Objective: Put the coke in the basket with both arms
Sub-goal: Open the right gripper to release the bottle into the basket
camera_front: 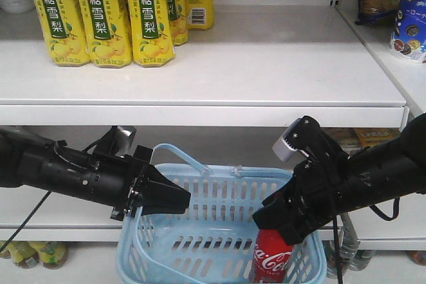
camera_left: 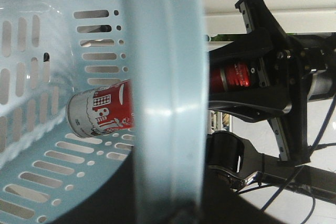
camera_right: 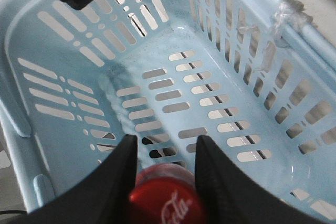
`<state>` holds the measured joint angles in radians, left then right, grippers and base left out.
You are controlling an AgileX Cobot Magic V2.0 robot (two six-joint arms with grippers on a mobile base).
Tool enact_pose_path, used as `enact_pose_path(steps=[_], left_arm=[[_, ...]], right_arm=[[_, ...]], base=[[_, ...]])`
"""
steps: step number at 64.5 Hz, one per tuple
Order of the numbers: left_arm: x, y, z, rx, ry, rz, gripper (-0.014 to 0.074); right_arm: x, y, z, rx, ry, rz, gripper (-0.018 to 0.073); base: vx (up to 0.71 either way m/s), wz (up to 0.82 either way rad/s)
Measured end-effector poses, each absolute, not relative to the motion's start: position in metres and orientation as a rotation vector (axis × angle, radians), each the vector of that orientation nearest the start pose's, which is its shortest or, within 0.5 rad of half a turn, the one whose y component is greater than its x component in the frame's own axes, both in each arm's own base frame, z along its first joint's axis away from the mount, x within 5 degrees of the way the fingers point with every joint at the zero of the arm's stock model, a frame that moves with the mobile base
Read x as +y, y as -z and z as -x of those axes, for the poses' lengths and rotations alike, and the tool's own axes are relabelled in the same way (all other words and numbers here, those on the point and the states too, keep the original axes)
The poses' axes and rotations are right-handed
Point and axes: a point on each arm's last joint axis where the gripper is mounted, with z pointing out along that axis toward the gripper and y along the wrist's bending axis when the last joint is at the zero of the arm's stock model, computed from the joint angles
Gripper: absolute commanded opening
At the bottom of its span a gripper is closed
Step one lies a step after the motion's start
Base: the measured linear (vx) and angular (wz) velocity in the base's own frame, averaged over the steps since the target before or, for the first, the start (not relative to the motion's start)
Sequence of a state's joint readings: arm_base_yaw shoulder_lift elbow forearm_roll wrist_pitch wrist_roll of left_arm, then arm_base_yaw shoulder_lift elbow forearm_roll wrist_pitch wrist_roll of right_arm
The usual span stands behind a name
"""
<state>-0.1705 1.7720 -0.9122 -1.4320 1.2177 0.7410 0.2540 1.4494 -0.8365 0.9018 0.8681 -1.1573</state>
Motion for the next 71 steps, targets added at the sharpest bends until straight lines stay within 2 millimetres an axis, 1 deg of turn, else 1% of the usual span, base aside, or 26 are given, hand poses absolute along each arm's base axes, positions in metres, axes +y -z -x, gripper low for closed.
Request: enact_pose_path(steps=[5,12,27,33,37,44,55,61,68,71], left_arm=[[-0.135,-0.202,-0.285,2.557,1.806,-0.032,-0.0006],[-0.135,-0.202,-0.284,2.563,1.802,-0.05,-0.0006],[-0.135,-0.201,-0.282,2.576,1.785,-0.082,-0.0006],[-0.135,-0.201,-0.282,2.576,1.785,-0.08,-0.0006],[-0.135,-0.201,-0.282,2.576,1.785,-0.08,-0.0006],[-0.135,-0.2,-0.283,2.576,1.783,-0.08,-0.0006],[-0.135,-0.2,-0.283,2.576,1.781,-0.08,-0.0006],[-0.135,-0.2,-0.283,2.576,1.781,-0.08,-0.0006],[-0.135,-0.2,-0.283,2.576,1.781,-0.08,-0.0006],[-0.135,-0.2,-0.283,2.576,1.781,-0.08,-0.0006]], right_arm=[[0.119,-0.234,-0.239,2.333,-0.796,1.076,0.0333],[0.119,-0.235,-0.237,2.336,-0.82,1.075,0.0385],[0.119,-0.236,-0.237,2.335,-0.824,1.074,0.0392],[0.119,-0.242,-0.235,2.316,-0.816,1.069,0.0392],[0.119,-0.251,-0.233,2.292,-0.807,1.061,0.0392],[0.117,-0.274,-0.226,2.21,-0.774,1.06,0.0392],[0.111,-0.324,-0.209,2.022,-0.669,1.047,0.0392],[0.102,-0.346,-0.202,1.952,-0.547,0.947,0.0392],[0.088,-0.359,-0.201,1.93,-0.37,0.801,0.0392],[0.083,-0.362,-0.201,1.935,-0.328,0.729,0.0392]], base=[[0.0,0.0],[0.0,0.0],[0.0,0.0],[0.0,0.0],[0.0,0.0],[0.0,0.0],[0.0,0.0],[0.0,0.0],[0.0,0.0],[0.0,0.0]])
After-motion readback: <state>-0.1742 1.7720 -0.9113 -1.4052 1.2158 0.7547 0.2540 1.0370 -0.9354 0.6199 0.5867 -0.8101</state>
